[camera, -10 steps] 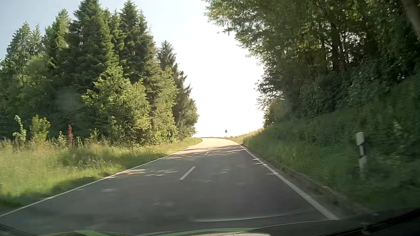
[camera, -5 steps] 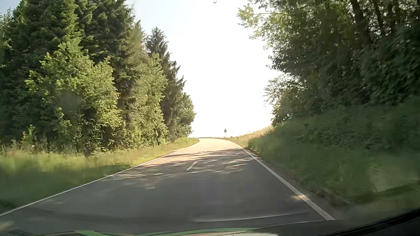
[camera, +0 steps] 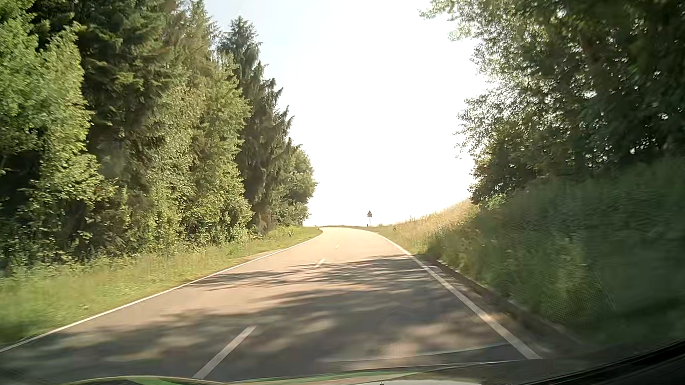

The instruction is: Follow the waypoints while adhering to traffic rules and regulations

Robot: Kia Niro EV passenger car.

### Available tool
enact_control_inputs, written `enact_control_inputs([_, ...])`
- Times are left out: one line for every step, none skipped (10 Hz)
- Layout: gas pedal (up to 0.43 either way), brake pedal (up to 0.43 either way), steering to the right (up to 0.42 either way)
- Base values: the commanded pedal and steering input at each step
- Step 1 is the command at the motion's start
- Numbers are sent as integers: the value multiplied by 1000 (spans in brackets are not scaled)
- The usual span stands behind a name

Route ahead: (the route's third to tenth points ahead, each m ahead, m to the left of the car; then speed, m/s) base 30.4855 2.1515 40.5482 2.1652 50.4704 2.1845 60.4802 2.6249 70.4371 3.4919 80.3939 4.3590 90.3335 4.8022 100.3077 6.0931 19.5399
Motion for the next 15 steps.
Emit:
enact_control_inputs([398,0,-7])
enact_control_inputs([398,0,-7])
enact_control_inputs([398,0,-7])
enact_control_inputs([398,0,-7])
enact_control_inputs([398,0,-7])
enact_control_inputs([398,0,-7])
enact_control_inputs([398,0,-7])
enact_control_inputs([398,0,-7])
enact_control_inputs([398,0,-7])
enact_control_inputs([398,0,-7])
enact_control_inputs([378,0,-7])
enact_control_inputs([378,0,-6])
enact_control_inputs([378,0,-6])
enact_control_inputs([378,0,-7])
enact_control_inputs([378,0,-7])
